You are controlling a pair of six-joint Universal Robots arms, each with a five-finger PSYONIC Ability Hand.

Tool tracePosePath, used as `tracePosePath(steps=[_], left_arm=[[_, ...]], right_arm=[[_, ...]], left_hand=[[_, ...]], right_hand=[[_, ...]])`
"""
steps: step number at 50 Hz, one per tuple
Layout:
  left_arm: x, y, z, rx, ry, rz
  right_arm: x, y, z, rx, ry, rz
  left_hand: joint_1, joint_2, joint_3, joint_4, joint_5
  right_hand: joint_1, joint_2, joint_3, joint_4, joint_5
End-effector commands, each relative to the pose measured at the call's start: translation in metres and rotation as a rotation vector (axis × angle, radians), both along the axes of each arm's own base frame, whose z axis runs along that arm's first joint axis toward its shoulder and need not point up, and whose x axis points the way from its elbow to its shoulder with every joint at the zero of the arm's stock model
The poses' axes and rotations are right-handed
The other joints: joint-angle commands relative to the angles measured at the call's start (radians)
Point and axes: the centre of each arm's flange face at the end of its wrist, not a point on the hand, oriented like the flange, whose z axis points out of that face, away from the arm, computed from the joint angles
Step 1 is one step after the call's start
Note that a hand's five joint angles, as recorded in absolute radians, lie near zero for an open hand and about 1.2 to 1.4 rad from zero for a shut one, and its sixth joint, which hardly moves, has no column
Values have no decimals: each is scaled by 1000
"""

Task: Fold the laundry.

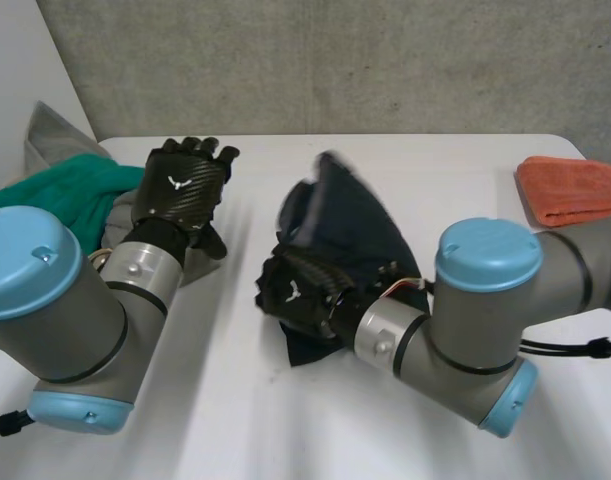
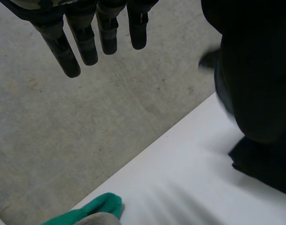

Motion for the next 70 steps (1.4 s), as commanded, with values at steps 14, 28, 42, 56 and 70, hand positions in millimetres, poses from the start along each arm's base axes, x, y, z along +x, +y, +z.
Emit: tracePosePath(steps=[14,28,42,56,70], left_arm=[[-44,-18,38,-102,67,-73],[-113,-1,-36,202,-106,-197],[-98,0,-90,301,-375,-106],[-97,-4,-79,268,-368,-112],[-70,5,37,27,-162,-266]], right_arm=[[-75,-80,106,643,-636,-548],[-78,-127,68,907,-470,-747],[-58,-131,-20,802,-153,-768],[-50,-126,-7,675,-166,-740],[-79,-71,66,505,-340,-714]], left_hand=[[-9,-21,-27,-20,-23],[32,20,14,21,18],[29,17,11,19,15],[12,0,-7,1,-2],[-15,-27,-33,-25,-29]], right_hand=[[-805,-1001,-1027,-1014,-977],[-805,-1001,-1027,-1014,-977],[-805,-1001,-1027,-1014,-977],[-805,-1001,-1027,-1014,-977],[-805,-1001,-1027,-1014,-977]])
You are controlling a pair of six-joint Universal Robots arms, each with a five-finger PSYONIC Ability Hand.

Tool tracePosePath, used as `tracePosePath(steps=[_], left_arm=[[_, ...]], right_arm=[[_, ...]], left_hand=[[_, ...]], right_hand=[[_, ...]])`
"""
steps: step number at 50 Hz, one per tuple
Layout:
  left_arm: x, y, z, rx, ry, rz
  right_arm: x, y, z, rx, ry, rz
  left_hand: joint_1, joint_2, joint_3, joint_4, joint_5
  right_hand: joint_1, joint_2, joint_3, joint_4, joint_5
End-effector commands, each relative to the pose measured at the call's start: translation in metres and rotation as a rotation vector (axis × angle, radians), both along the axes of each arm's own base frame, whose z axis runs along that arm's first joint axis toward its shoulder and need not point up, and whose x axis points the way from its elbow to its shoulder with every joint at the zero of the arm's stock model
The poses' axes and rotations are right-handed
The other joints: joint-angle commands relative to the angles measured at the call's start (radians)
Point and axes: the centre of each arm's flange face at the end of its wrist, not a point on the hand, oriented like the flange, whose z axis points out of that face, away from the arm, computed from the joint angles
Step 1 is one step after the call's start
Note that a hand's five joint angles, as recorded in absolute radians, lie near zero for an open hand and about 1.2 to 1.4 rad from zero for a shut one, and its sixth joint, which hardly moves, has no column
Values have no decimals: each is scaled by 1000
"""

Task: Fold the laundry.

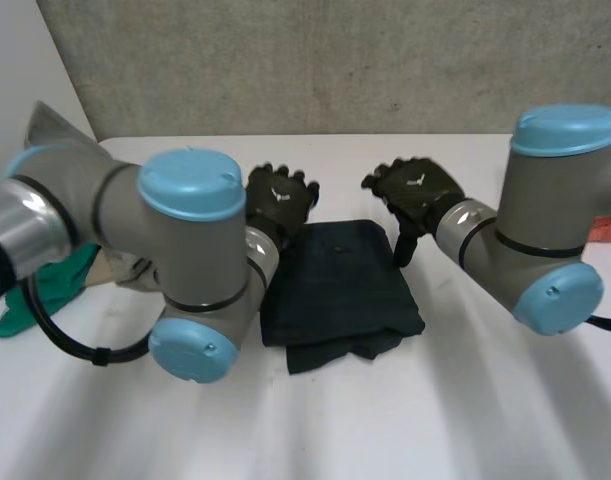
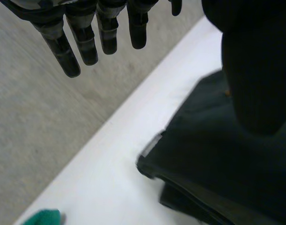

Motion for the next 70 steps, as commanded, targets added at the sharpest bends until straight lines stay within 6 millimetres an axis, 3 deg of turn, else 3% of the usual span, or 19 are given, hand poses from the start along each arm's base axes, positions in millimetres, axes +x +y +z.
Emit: tracePosePath(steps=[1,4,8,11,16,24,29,41,45,46,49,52,57,64,65,70], left_arm=[[24,15,64,-84,117,-218],[29,19,70,-71,138,-314],[43,19,78,15,201,-427],[48,17,80,66,237,-442],[49,16,81,95,266,-439],[47,19,79,102,262,-445],[47,20,79,102,262,-446],[48,19,79,101,261,-443],[49,17,79,98,263,-439],[49,17,79,98,264,-438],[49,16,80,98,266,-436],[49,15,81,91,268,-435],[51,11,84,75,270,-410],[52,5,90,49,278,-378],[53,4,92,44,280,-375],[52,2,96,29,284,-374]], right_arm=[[-24,55,5,4,3,2],[-28,74,-9,44,22,18],[-21,106,-43,30,23,83],[-18,114,-56,-20,4,103],[-7,105,-90,-104,-24,101],[8,78,-111,-200,24,60],[18,60,-110,-235,9,37],[36,35,-96,-264,-75,35],[42,27,-92,-248,-84,42],[46,23,-89,-247,-90,57],[51,16,-83,-266,-106,84],[50,-10,-68,-328,-141,85],[18,-74,-29,-457,-181,37],[-20,-127,22,-579,-276,-9],[-37,-142,33,-604,-291,-44],[-86,-176,59,-686,-307,-137]], left_hand=[[-15,-27,-33,-25,-29],[-12,-24,-30,-22,-26],[0,-12,-18,-11,-14],[6,-6,-12,-5,-8],[12,0,-6,1,-2],[12,0,-6,1,-2],[12,0,-6,1,-2],[12,0,-6,1,-2],[12,0,-6,1,-2],[12,0,-6,1,-2],[12,0,-6,1,-2],[12,0,-6,1,-2],[12,0,-6,1,-2],[6,-6,-12,-5,-8],[6,-6,-12,-5,-8],[6,-6,-12,-5,-8]], right_hand=[[26,-18,-2,-56,-58],[26,-18,-2,-56,-58],[26,-18,-2,-56,-58],[26,-18,-2,-56,-58],[26,-18,-2,-56,-58],[26,-18,-2,-56,-58],[59,15,31,-23,-24],[669,626,642,588,586],[1039,995,1011,957,956],[1243,1200,1216,1161,1160],[1247,1204,1220,1165,1164],[1247,1204,1220,1165,1164],[1247,1204,1220,1165,1164],[1247,1204,1220,1165,1164],[1247,1204,1220,1165,1164],[1247,1204,1220,1165,1164]])
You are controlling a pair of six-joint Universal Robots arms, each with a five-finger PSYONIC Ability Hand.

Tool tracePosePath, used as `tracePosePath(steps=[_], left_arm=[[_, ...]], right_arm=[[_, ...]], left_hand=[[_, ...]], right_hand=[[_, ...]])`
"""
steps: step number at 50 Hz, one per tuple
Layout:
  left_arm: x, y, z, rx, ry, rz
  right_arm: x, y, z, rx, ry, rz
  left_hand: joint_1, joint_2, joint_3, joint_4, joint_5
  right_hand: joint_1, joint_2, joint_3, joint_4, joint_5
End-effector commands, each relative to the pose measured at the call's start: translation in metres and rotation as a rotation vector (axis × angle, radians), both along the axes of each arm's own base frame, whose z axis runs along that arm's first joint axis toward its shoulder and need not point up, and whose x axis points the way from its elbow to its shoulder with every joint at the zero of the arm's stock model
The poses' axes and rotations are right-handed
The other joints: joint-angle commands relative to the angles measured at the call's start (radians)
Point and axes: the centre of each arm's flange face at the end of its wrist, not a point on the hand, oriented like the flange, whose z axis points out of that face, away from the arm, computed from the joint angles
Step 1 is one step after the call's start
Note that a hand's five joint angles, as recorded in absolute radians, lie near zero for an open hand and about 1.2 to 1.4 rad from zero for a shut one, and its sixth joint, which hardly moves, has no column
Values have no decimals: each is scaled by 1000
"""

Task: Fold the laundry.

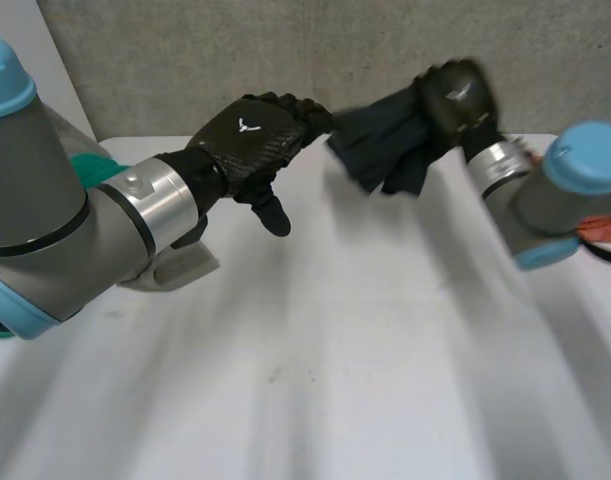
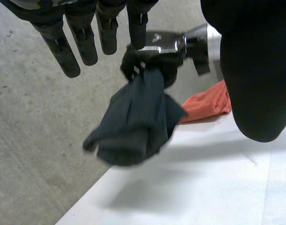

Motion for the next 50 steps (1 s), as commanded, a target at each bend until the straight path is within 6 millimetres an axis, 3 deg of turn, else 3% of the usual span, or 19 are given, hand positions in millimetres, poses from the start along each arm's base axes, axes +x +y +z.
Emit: tracePosePath(steps=[1,6,10,13,14,22,27,34,38,41,47,50], left_arm=[[0,-4,8,-23,12,11],[-2,-5,8,-26,15,10],[-4,-6,8,-42,24,7],[-6,-7,6,-46,26,5],[-6,-7,5,-45,26,7],[-7,-9,-4,-26,14,8],[-6,-10,-7,-18,9,28],[-8,-5,-9,-9,4,31],[-13,4,-8,-9,7,7],[-18,11,-7,-10,10,-14],[-25,25,0,-24,19,-48],[-28,33,2,-27,22,-71]], right_arm=[[-77,-59,44,-111,-87,-139],[-130,-91,39,-133,-83,-230],[-184,-116,12,-103,-70,-280],[-211,-126,-4,-72,-70,-276],[-223,-130,-18,-45,-70,-257],[-274,-142,-92,29,-70,-203],[-295,-139,-121,91,-69,-201],[-320,-134,-128,131,-88,-204],[-321,-132,-133,149,-92,-203],[-322,-129,-133,169,-100,-210],[-322,-116,-92,165,-124,-262],[-328,-99,-74,212,-133,-292]], left_hand=[[6,-6,-12,-5,-8],[6,-6,-12,-5,-8],[6,-6,-12,-5,-8],[6,-6,-12,-5,-8],[6,-6,-12,-5,-8],[11,0,-6,1,-2],[11,0,-6,1,-2],[11,0,-6,1,-2],[6,-6,-12,-5,-8],[3,-9,-15,-8,-11],[-6,-18,-24,-17,-20],[-6,-18,-24,-17,-20]], right_hand=[[503,241,247,206,361],[503,241,247,206,361],[503,241,247,206,361],[503,241,247,206,361],[503,241,247,206,361],[503,241,247,206,361],[503,241,247,206,361],[503,241,247,206,361],[503,241,247,206,361],[-719,-981,-975,-1015,-861],[-719,-981,-975,-1015,-861],[-719,-981,-975,-1015,-861]])
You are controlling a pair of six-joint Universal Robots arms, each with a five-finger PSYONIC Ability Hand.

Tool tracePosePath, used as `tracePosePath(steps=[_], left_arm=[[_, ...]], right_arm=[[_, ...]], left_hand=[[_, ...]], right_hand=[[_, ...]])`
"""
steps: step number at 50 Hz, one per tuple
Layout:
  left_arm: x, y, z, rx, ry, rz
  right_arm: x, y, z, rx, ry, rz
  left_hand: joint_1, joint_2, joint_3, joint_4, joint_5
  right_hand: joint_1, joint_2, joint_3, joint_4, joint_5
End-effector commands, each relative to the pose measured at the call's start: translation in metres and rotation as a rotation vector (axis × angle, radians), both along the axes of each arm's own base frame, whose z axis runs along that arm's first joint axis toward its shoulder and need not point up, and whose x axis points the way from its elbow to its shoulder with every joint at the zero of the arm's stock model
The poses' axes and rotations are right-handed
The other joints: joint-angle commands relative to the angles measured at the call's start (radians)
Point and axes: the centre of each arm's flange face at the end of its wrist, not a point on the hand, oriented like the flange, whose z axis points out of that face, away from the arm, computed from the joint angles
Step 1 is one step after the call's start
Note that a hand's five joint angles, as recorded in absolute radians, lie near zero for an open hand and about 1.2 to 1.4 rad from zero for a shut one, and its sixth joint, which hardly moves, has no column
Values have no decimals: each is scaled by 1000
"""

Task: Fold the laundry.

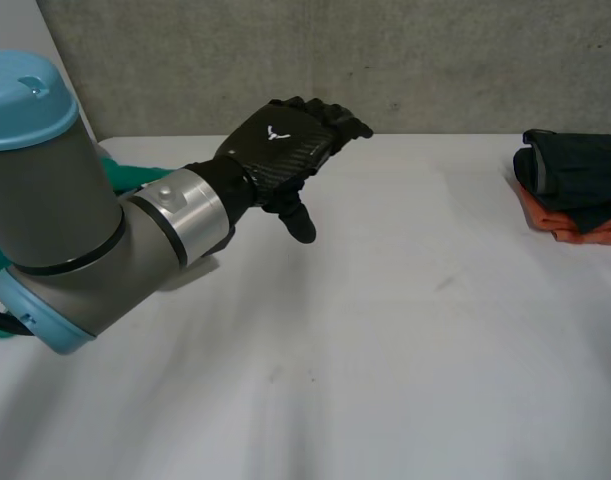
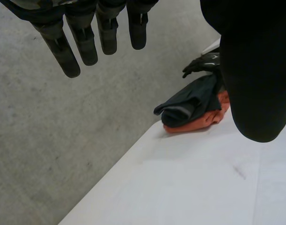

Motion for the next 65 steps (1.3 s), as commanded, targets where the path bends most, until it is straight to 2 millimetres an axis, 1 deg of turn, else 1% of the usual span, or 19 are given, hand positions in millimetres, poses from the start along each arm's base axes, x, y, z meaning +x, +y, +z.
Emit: tracePosePath(steps=[1,11,16,20,21,24,25,28,29,32,33,36,37,41,45,49,56,63,65], left_arm=[[-7,16,5,-9,8,-45],[-13,32,5,-10,6,-83],[-13,31,6,-14,7,-82],[-12,29,7,-19,10,-79],[-11,29,8,-22,12,-77],[-10,30,14,-35,21,-74],[-8,29,17,-43,26,-66],[-5,26,21,-57,34,-51],[-2,19,23,-66,41,-31],[9,3,29,-93,54,26],[18,-9,33,-109,63,79],[37,-31,37,-129,70,182],[49,-46,37,-141,69,248],[84,-86,34,-166,58,388],[129,-135,2,-156,-49,534],[176,-176,-36,-165,-213,648],[221,-233,-119,-217,-529,704],[246,-266,-163,-226,-569,744],[248,-273,-165,-245,-567,762]], right_arm=[[-8,31,43,64,-29,-69],[-54,103,68,289,25,-267],[-93,117,83,343,196,-486],[-122,116,111,311,372,-773],[-121,112,129,243,402,-826],[-93,101,166,70,389,-796],[-66,98,193,-54,352,-749],[-27,102,228,-221,275,-663],[-1,110,248,-309,217,-596],[45,125,267,-401,127,-457],[81,136,269,-422,74,-338],[135,154,260,-415,19,-143],[171,168,249,-396,4,-15],[247,212,208,-290,23,264],[285,250,163,-138,73,418],[296,273,120,42,152,460],[303,301,63,273,333,502],[296,309,46,304,425,476],[295,312,42,318,428,474]], left_hand=[[-6,-18,-24,-17,-20],[-12,-24,-30,-22,-26],[-15,-27,-33,-25,-29],[-15,-27,-33,-25,-29],[-15,-27,-33,-25,-29],[-15,-27,-33,-25,-29],[-18,-30,-36,-28,-32],[-18,-30,-36,-28,-32],[-18,-30,-36,-28,-32],[-18,-30,-36,-28,-32],[-18,-30,-36,-28,-32],[-21,-33,-39,-31,-35],[-24,-36,-42,-34,-37],[-33,-44,-50,-43,-46],[-33,-44,-50,-43,-46],[-33,-44,-50,-43,-46],[-33,-44,-50,-43,-46],[37,26,20,27,24],[336,324,318,325,322]], right_hand=[[-28,-45,-37,-57,-69],[-28,-45,-37,-57,-69],[-28,-45,-37,-57,-69],[-28,-45,-37,-57,-69],[-28,-45,-37,-57,-69],[-28,-45,-37,-57,-69],[-28,-45,-37,-57,-69],[-28,-45,-37,-57,-69],[-28,-45,-37,-57,-69],[-28,-45,-37,-57,-69],[-28,-45,-37,-57,-69],[-28,-45,-37,-57,-69],[-28,-45,-37,-57,-69],[-28,-45,-37,-57,-69],[-28,-45,-37,-57,-69],[-28,-45,-37,-57,-69],[-28,-45,-37,-57,-69],[-28,-45,-37,-57,-69],[-28,-45,-37,-57,-69]])
